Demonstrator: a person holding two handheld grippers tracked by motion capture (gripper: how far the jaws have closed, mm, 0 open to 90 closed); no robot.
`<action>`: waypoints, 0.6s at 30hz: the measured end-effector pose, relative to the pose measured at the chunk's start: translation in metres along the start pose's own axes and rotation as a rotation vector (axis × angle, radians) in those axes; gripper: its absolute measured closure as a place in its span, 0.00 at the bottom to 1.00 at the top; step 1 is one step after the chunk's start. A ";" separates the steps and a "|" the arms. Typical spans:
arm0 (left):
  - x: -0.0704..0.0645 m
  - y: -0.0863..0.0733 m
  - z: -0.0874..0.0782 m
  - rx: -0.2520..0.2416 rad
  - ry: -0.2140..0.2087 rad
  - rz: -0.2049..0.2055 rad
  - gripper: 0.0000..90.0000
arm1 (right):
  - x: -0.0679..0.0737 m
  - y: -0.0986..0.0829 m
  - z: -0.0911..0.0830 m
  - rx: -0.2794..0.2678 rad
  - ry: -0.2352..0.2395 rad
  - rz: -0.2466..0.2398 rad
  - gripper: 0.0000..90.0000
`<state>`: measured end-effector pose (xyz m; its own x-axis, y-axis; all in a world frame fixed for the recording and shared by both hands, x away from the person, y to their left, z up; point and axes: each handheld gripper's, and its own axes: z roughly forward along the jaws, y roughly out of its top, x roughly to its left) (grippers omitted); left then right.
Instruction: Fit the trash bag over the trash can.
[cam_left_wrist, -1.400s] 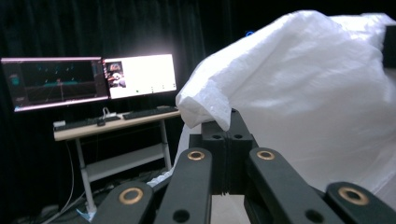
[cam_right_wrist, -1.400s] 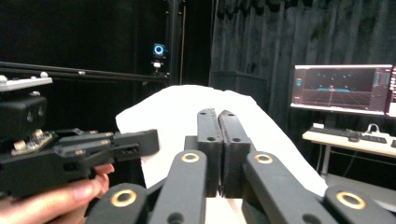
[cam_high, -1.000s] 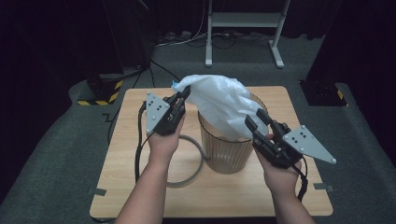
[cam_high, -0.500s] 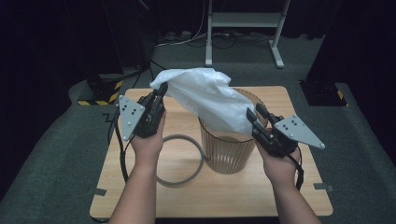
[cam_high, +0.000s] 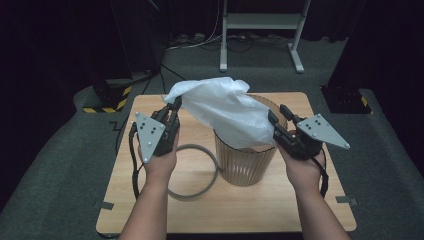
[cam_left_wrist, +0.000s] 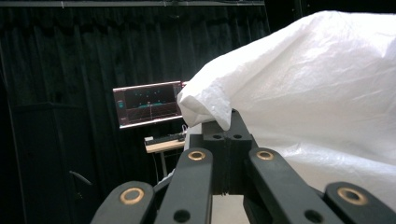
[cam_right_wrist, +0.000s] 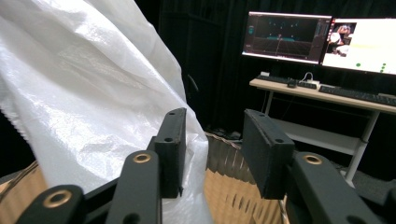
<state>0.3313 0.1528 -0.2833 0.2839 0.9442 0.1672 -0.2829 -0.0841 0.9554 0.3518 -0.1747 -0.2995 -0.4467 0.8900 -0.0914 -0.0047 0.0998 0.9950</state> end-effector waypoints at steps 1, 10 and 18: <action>-0.002 -0.001 0.002 0.003 -0.002 0.003 1.00 | -0.001 -0.002 -0.009 -0.009 -0.002 0.004 0.64; -0.004 -0.006 0.008 0.022 -0.003 0.002 1.00 | -0.002 -0.024 -0.060 -0.045 0.013 0.070 0.62; -0.002 -0.005 0.007 0.014 0.004 -0.007 1.00 | 0.015 -0.041 -0.063 -0.002 0.073 0.077 0.62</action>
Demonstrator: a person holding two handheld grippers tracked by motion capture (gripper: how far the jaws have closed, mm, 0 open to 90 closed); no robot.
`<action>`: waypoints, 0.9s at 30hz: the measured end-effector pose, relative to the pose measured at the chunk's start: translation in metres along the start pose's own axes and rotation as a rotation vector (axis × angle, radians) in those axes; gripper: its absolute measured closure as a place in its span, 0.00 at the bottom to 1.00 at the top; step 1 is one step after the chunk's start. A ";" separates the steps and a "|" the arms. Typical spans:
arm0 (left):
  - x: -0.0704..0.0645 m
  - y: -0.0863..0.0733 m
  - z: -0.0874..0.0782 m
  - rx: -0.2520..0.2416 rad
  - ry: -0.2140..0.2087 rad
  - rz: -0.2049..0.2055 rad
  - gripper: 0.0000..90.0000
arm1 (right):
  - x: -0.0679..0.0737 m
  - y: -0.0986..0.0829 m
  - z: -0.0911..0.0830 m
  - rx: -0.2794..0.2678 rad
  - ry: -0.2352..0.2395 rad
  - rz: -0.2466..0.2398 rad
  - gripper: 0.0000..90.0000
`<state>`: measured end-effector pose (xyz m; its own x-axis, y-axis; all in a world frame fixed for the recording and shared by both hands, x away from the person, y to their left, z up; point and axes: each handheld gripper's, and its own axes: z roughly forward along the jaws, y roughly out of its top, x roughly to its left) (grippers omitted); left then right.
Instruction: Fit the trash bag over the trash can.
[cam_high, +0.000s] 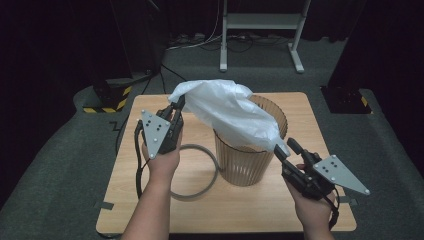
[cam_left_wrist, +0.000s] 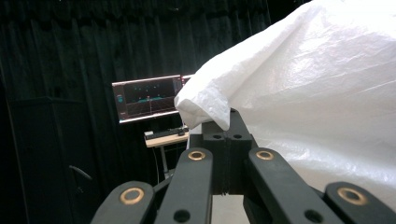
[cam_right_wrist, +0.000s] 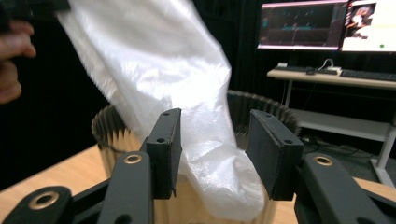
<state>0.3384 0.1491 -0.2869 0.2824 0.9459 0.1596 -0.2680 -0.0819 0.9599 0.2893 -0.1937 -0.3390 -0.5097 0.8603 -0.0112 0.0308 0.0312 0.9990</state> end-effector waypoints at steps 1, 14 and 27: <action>0.001 0.001 -0.001 -0.002 0.000 0.000 1.00 | 0.002 -0.001 0.004 0.024 0.010 -0.001 0.67; -0.001 0.010 -0.016 -0.049 0.001 0.040 1.00 | -0.021 0.026 0.056 0.093 -0.019 -0.012 0.75; -0.062 -0.015 0.008 0.053 -0.127 0.115 1.00 | -0.016 0.016 0.027 0.042 0.019 0.009 0.60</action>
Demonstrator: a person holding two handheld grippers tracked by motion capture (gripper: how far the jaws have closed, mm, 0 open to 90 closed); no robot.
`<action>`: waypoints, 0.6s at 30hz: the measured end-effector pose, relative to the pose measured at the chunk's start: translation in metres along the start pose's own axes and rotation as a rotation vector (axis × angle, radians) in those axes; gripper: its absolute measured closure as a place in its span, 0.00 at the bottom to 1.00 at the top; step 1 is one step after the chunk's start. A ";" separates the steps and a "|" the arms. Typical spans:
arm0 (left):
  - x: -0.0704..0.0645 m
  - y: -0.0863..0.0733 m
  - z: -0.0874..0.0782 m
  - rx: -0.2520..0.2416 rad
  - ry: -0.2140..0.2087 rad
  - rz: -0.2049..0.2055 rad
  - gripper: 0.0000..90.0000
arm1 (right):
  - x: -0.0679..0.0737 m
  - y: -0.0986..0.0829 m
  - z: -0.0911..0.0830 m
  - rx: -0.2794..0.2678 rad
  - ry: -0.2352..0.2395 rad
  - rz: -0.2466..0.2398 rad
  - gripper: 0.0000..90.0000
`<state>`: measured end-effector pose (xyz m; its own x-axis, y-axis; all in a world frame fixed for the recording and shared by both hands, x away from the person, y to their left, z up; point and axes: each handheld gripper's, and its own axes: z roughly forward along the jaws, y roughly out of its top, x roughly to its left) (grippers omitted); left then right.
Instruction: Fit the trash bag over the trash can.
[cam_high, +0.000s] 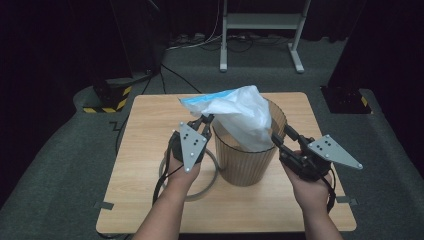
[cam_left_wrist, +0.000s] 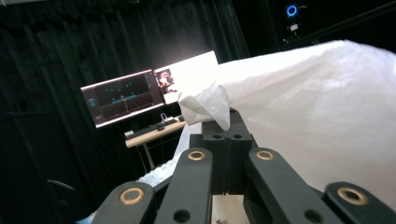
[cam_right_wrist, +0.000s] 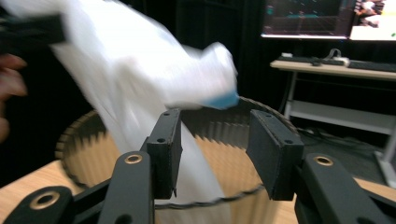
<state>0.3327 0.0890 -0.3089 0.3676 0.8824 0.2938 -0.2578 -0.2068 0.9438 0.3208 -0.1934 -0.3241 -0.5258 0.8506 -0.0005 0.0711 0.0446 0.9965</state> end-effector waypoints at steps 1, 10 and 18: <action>-0.002 0.001 0.002 0.002 -0.004 0.002 1.00 | 0.003 0.001 -0.001 -0.009 0.008 -0.002 0.60; -0.006 0.001 0.024 0.033 -0.010 -0.016 1.00 | 0.020 0.012 0.002 -0.057 0.062 -0.002 0.58; -0.004 0.002 0.028 0.035 0.001 -0.019 1.00 | 0.040 0.018 0.010 -0.068 0.080 -0.040 0.55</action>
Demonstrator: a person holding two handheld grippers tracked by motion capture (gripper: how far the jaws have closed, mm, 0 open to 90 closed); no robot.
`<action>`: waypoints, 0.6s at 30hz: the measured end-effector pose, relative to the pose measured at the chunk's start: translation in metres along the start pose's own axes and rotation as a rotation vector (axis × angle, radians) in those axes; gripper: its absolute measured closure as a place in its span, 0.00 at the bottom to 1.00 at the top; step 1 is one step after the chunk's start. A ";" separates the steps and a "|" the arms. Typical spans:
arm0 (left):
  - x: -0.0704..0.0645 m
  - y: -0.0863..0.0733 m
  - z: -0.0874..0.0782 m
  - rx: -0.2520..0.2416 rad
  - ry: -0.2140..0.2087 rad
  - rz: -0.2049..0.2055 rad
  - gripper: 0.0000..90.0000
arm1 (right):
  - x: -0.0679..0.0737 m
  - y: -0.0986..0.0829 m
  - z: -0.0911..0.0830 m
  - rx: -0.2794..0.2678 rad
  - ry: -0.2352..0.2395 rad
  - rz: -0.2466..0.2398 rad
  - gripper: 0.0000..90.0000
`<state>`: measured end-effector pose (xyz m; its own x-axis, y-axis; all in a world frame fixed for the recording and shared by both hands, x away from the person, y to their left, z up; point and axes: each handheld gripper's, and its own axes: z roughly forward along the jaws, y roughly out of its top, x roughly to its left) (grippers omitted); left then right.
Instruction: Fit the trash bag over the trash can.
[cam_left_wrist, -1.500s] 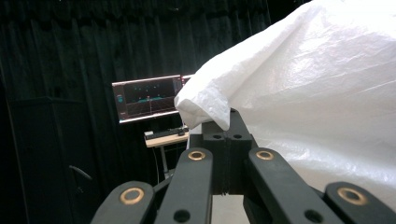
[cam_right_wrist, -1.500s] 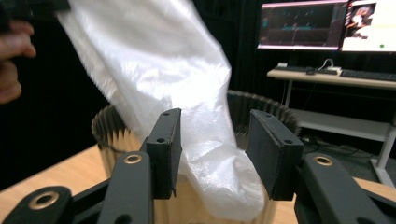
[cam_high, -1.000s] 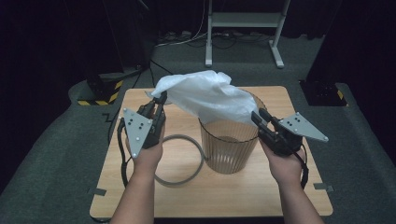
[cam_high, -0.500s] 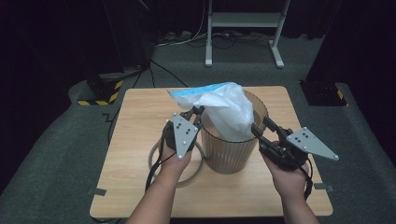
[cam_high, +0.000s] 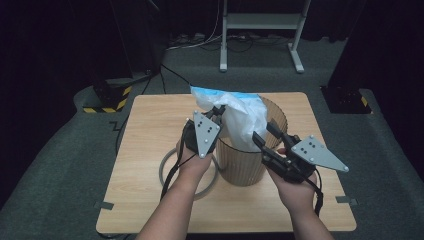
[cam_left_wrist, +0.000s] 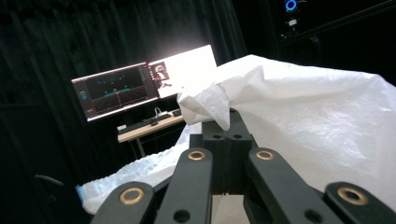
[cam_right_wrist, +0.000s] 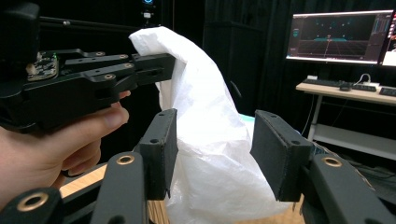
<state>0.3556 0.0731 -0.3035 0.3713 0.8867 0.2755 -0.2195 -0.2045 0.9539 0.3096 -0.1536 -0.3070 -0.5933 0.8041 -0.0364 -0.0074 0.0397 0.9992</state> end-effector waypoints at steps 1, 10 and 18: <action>0.001 0.000 0.001 0.002 0.005 0.001 1.00 | 0.001 0.000 0.001 0.002 -0.005 -0.005 0.55; 0.004 -0.004 0.007 0.019 0.017 -0.023 1.00 | 0.004 0.005 0.002 -0.010 -0.012 -0.005 0.54; 0.004 -0.004 0.011 0.015 -0.004 -0.041 1.00 | 0.006 0.003 0.009 0.014 0.002 -0.009 0.53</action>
<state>0.3677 0.0727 -0.3052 0.3831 0.8929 0.2365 -0.1905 -0.1742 0.9661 0.3127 -0.1432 -0.3040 -0.5951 0.8024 -0.0449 -0.0016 0.0547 0.9985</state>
